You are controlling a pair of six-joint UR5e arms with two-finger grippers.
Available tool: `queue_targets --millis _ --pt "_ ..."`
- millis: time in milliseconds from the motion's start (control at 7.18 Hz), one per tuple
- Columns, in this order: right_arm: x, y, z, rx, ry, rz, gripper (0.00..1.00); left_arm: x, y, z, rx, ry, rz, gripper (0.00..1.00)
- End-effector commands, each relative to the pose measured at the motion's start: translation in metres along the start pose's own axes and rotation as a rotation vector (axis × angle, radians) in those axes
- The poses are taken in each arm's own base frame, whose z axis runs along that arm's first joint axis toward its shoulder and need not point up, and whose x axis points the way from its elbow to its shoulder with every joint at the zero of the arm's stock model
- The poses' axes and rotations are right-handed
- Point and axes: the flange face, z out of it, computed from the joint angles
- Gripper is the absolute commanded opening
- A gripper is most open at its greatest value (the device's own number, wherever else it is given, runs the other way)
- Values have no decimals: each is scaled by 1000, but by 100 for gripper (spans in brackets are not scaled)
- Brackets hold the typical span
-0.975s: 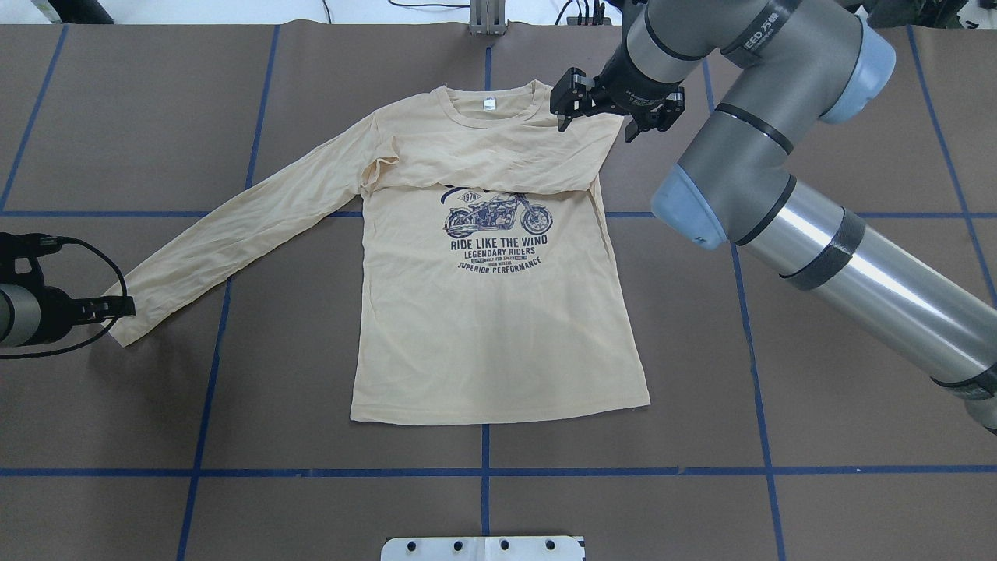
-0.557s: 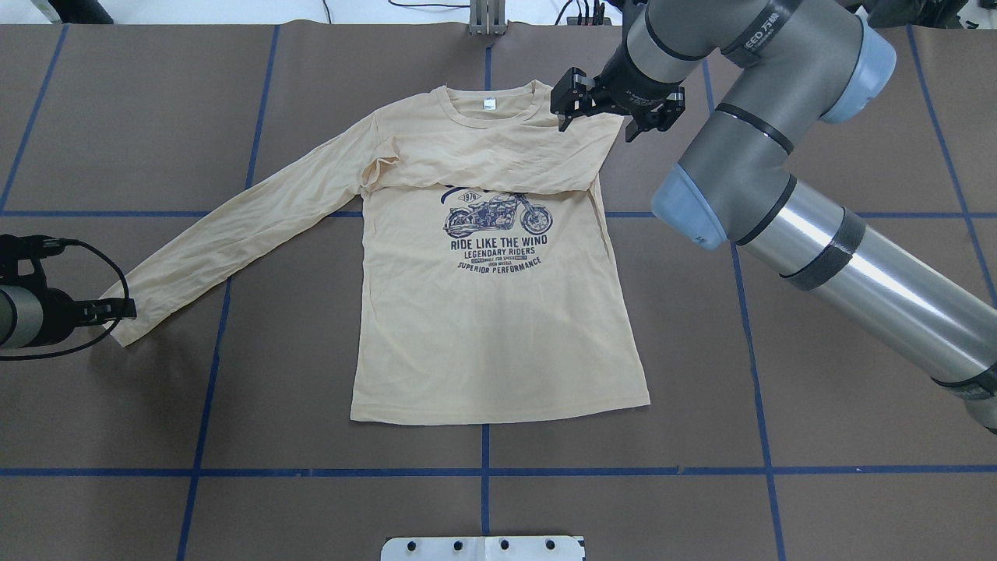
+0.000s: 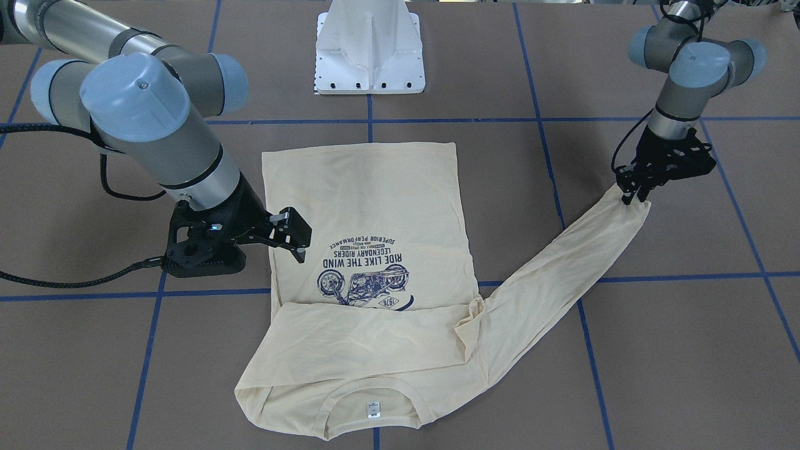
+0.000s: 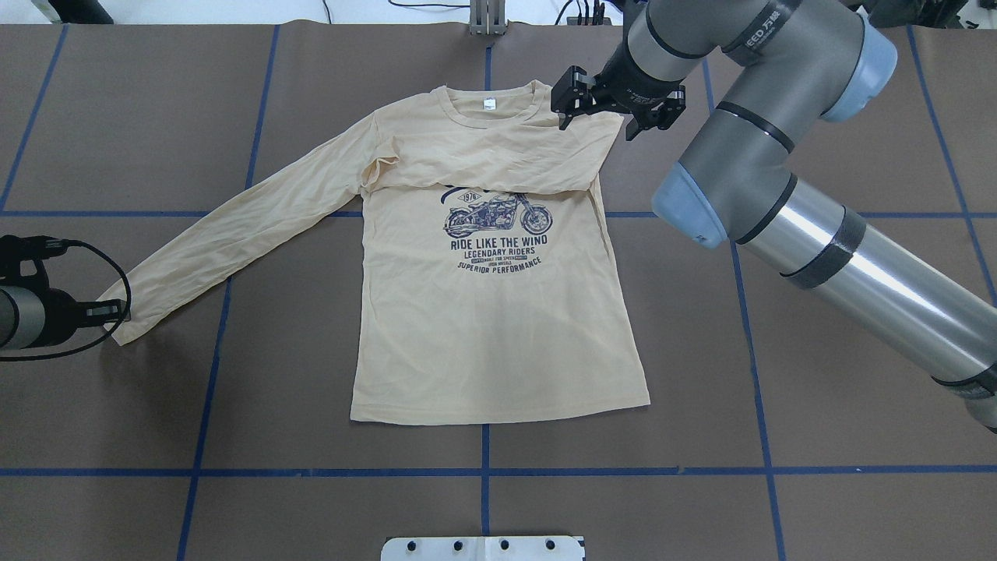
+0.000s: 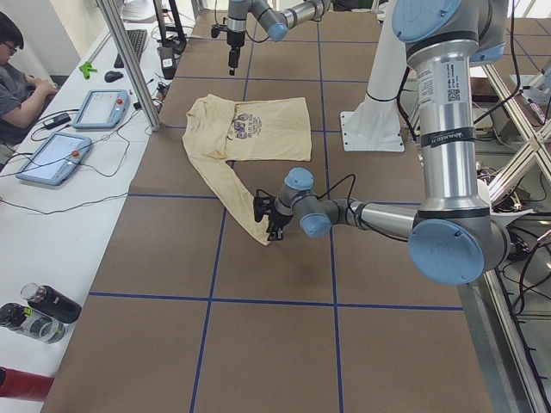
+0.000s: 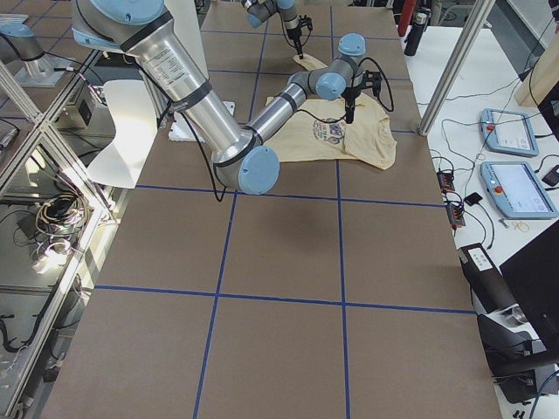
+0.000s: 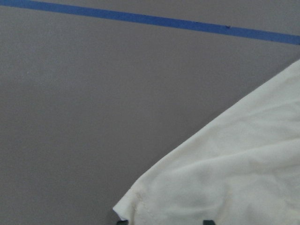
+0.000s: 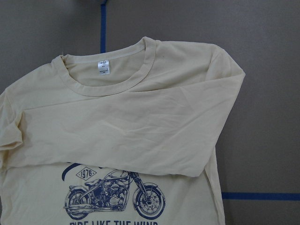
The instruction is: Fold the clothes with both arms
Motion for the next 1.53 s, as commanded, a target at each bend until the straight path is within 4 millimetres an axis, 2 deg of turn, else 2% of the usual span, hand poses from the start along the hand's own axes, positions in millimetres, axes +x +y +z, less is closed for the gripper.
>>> queue_targets --millis 0,696,836,975,1114,1253,1393 --pt "1 -1 -1 2 0 1 100 3 0 -3 -1 7 1 0" --pt "6 -2 -1 2 3 6 100 30 -1 -41 -39 62 1 0" --pt "9 0 -1 2 3 6 100 27 -1 -36 -39 51 -3 0" --pt "9 0 -2 3 2 5 100 17 -1 -18 -27 10 -22 0" --pt "9 1 -1 3 3 4 100 11 -1 -9 -16 -13 -24 0" --pt "6 1 -3 5 -1 3 100 7 -2 -7 -6 -26 -25 0" --pt "6 2 -3 5 -1 2 100 8 -2 -6 -8 -24 -25 37"
